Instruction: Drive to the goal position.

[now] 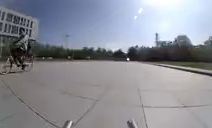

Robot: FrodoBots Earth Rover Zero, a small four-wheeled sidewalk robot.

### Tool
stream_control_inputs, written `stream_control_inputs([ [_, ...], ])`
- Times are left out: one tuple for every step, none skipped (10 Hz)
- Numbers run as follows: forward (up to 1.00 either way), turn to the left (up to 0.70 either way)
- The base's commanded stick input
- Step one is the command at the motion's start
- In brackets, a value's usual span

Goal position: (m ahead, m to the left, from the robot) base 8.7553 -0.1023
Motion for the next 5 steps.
stream_control_inputs([
  [1.00, -0.40],
  [1.00, -0.40],
  [1.00, -0.40],
  [1.00, -0.40],
  [1.00, -0.40],
])
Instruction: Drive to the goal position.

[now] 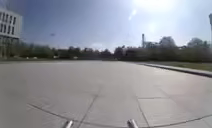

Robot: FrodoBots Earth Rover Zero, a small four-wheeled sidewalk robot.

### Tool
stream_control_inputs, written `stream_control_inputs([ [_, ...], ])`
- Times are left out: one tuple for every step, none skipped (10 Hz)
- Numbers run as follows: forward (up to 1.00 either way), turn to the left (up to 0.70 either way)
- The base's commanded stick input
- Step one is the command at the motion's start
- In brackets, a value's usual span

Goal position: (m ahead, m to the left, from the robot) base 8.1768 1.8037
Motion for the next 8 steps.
stream_control_inputs([
  [1.00, -0.40],
  [1.00, -0.40],
  [1.00, -0.21],
  [1.00, 0.00],
  [1.00, 0.00],
  [1.00, 0.00],
  [1.00, 0.00],
  [1.00, 0.00],
])
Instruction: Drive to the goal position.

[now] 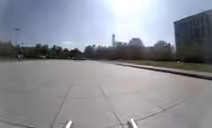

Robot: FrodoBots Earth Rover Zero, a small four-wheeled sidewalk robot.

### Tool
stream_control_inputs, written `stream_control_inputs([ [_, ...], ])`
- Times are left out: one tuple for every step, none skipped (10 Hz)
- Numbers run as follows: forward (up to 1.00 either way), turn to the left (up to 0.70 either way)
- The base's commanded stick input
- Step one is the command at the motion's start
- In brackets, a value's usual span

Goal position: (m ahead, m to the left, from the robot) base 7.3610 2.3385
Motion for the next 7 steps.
stream_control_inputs([
  [1.00, 0.00],
  [1.00, 0.00],
  [1.00, 0.00],
  [1.00, 0.00],
  [1.00, 0.00],
  [1.00, 0.00],
  [1.00, 0.00],
])
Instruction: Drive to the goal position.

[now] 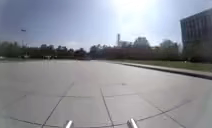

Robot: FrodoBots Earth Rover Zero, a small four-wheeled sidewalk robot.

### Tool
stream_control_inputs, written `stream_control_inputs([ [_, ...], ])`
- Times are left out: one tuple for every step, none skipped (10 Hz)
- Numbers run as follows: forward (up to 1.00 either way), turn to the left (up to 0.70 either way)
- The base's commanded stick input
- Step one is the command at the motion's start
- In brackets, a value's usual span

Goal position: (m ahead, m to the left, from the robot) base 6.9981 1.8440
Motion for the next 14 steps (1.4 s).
stream_control_inputs([
  [1.00, 0.00],
  [1.00, 0.00],
  [1.00, 0.00],
  [1.00, 0.00],
  [1.00, 0.00],
  [1.00, 0.00],
  [1.00, 0.00],
  [1.00, 0.00],
  [1.00, 0.00],
  [1.00, 0.00],
  [1.00, 0.00],
  [1.00, 0.00],
  [1.00, 0.00],
  [1.00, 0.00],
])
